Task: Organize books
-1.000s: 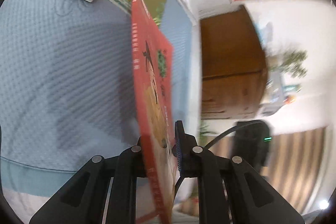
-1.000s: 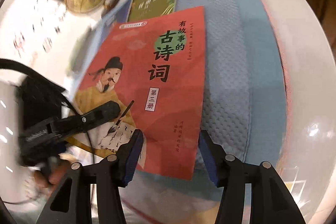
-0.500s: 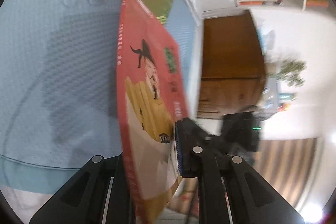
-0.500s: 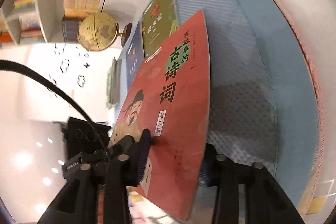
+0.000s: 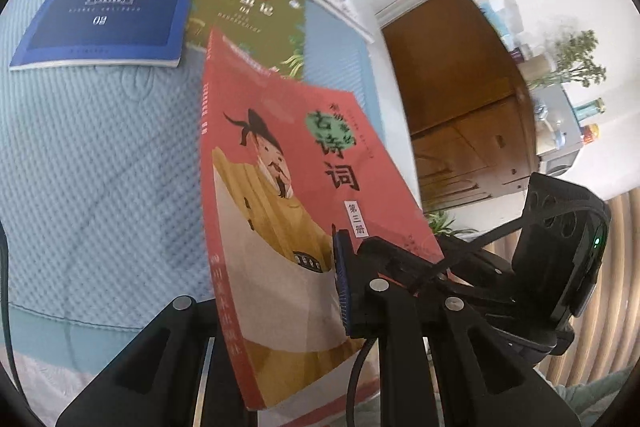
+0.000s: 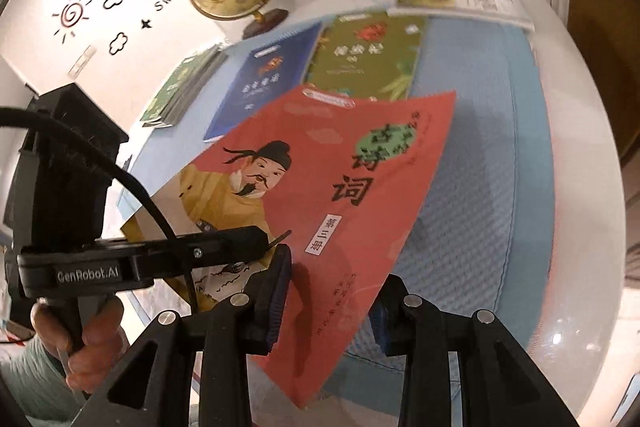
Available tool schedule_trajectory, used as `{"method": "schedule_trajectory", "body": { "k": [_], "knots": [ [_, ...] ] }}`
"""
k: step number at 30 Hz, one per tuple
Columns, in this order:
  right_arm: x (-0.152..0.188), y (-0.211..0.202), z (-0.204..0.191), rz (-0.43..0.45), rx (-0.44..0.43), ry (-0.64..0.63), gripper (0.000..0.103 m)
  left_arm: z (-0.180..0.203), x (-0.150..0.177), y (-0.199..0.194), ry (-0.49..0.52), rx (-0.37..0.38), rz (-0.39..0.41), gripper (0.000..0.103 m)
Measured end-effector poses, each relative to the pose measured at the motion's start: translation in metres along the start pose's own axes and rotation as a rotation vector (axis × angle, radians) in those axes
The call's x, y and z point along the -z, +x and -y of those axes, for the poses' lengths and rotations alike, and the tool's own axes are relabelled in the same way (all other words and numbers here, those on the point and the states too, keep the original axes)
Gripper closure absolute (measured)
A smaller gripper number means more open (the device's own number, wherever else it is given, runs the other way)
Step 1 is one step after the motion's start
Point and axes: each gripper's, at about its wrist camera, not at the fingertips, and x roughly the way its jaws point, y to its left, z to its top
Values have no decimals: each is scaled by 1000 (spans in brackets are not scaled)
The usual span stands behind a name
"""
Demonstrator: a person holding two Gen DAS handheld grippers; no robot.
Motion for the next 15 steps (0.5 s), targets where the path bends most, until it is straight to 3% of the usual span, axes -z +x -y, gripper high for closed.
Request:
{"method": "schedule_trajectory", "body": {
  "k": [8, 15],
  "knots": [
    [-13, -30, -24, 81, -15, -37, 68, 21, -7, -38, 55, 14, 64, 89],
    [-46, -14, -61, 106, -119, -61, 68, 1, -26, -86, 42, -37, 139, 89]
  ]
}}
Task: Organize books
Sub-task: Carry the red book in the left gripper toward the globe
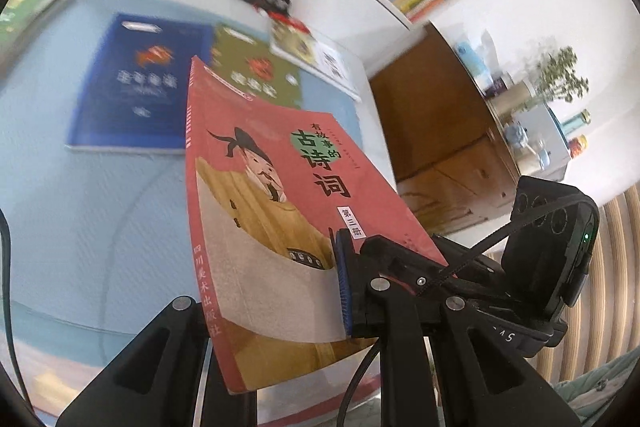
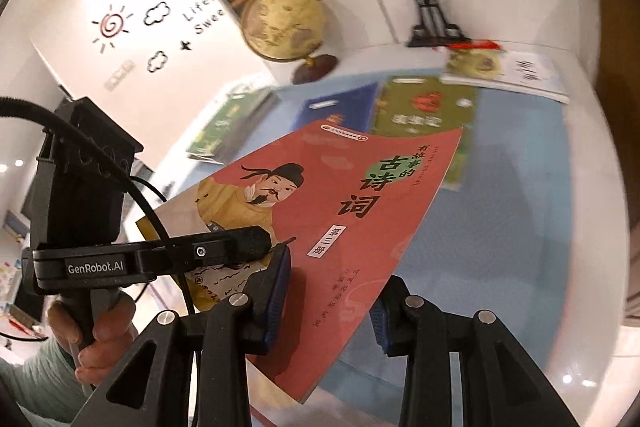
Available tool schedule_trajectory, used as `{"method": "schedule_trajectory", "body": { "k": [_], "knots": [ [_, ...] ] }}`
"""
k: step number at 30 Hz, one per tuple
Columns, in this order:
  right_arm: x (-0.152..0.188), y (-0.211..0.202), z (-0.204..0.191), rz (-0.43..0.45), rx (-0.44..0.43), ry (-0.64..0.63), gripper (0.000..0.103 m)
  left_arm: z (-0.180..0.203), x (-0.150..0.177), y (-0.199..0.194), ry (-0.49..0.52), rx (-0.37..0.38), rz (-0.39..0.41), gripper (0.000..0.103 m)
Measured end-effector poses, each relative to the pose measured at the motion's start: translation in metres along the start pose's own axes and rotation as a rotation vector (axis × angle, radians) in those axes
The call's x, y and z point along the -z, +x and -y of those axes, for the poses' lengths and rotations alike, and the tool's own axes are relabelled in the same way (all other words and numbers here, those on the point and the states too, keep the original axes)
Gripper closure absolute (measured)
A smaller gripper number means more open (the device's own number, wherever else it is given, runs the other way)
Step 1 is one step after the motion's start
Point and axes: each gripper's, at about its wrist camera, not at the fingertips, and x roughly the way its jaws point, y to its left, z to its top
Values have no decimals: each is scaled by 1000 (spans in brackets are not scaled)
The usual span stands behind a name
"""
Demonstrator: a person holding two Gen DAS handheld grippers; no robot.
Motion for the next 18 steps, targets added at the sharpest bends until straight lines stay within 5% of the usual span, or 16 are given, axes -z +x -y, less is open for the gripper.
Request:
{"method": "schedule_trajectory", "body": {
  "k": [8, 18],
  "knots": [
    [-49, 68, -76, -9, -31, -73, 65, -72, -40, -63, -19, -43, 68, 89],
    [-109, 201, -184, -54, -45, -105, 62, -213, -101, -134, -67, -94, 94, 89]
  ]
}}
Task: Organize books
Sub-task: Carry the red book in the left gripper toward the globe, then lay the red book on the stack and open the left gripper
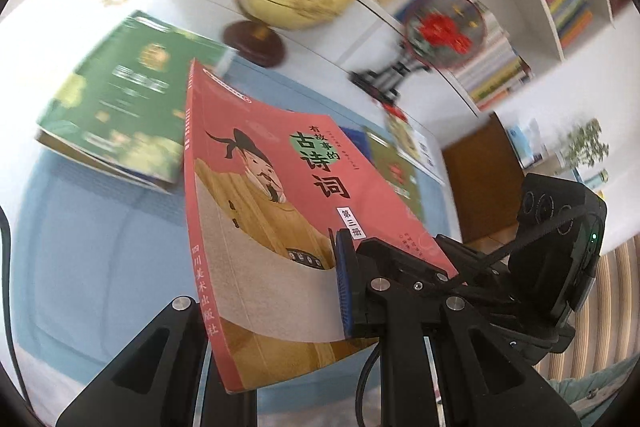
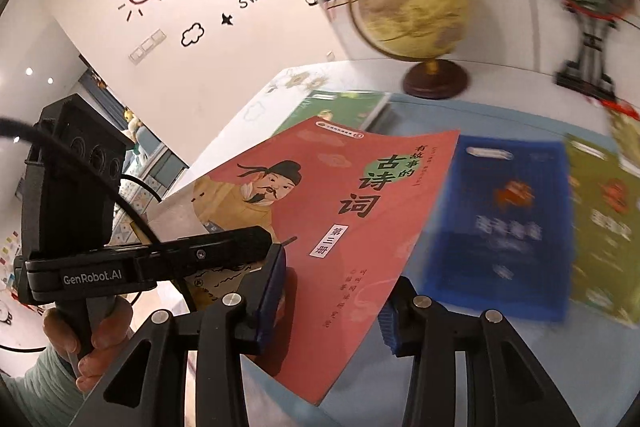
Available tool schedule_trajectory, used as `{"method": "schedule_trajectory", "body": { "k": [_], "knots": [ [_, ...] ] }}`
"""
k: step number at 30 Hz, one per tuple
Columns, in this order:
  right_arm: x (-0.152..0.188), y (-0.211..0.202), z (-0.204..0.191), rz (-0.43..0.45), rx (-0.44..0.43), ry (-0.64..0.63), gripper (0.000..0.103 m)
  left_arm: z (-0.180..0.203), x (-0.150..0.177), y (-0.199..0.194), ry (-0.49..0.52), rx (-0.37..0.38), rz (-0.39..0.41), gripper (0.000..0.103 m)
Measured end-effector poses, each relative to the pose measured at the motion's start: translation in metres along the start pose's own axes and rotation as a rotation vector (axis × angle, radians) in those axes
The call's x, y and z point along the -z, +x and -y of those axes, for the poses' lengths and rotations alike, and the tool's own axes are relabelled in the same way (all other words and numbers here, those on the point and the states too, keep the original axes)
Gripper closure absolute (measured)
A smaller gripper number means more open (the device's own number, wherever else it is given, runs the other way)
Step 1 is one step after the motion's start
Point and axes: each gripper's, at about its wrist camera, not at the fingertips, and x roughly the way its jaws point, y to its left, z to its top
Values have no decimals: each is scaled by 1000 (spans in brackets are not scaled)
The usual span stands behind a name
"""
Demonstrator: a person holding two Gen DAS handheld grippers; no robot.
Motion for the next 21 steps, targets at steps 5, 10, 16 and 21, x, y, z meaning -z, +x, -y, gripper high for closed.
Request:
{"method": "schedule_trajectory", "body": {
  "k": [5, 10, 16, 21],
  "knots": [
    [-37, 65, -27, -57, 31, 46, 61, -56, -32, -4, -23, -3, -24, 88],
    [-63, 100, -36, -72, 79, 80, 60, -96, -65, 3, -53, 50, -48, 87],
    [-90, 128, -33, -78, 125, 113, 60, -130, -97, 20, -99, 141, -73, 87],
    [-104, 146, -22, -75, 126, 187, 60, -145, -120, 35, -98, 143, -95, 85]
  ]
}}
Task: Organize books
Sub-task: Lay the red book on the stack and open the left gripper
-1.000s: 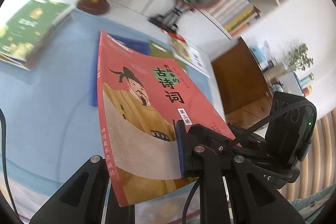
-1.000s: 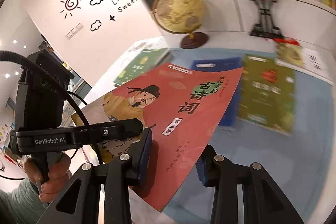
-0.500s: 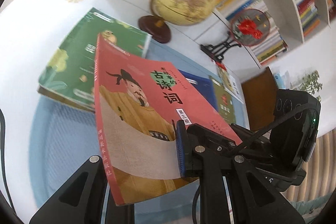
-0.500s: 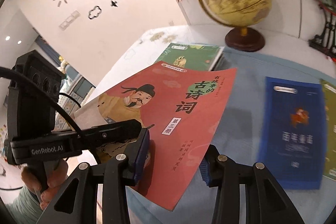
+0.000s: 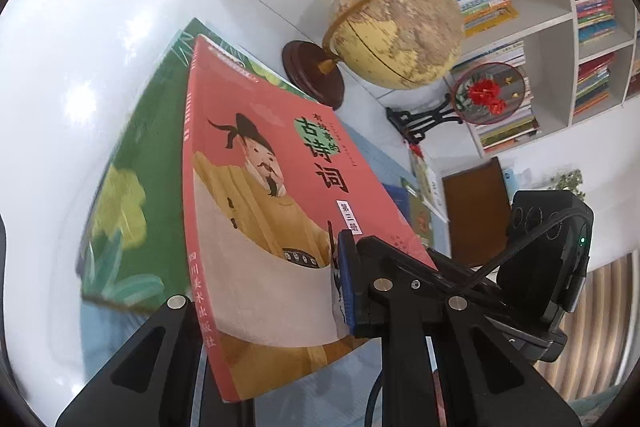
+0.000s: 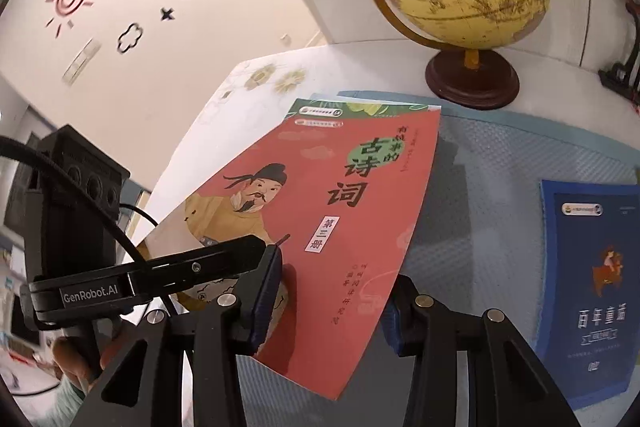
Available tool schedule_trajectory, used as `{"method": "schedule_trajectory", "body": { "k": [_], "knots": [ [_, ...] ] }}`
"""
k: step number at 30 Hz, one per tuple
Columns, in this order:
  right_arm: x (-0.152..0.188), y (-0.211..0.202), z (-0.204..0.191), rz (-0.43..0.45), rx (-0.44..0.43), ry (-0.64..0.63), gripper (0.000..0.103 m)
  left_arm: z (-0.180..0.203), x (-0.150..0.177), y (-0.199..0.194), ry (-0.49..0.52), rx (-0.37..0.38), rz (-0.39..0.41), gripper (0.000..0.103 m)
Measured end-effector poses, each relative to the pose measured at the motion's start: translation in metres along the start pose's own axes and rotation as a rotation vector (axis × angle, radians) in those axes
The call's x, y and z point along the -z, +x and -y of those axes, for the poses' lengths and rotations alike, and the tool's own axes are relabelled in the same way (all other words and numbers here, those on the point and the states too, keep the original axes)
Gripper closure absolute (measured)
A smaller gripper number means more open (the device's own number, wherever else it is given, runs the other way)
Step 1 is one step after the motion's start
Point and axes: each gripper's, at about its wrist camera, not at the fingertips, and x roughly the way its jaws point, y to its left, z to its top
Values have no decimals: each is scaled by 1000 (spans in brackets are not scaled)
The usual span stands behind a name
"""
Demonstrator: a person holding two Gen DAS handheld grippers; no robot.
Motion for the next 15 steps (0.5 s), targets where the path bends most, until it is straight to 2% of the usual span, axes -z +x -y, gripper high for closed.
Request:
{"method": "schedule_trajectory", "body": {
  "k": [2, 8, 15],
  "knots": [
    [-4, 8, 2, -8, -8, 17, 60, -2, -4, 3, 2, -37, -6, 78],
    [-7, 23, 5, -34, 8, 26, 60, -23, -7, -2, -32, -104, -6, 76],
    [4, 36, 4, -80, 17, 9, 60, -32, 20, -14, -21, -156, 8, 76]
  ]
}}
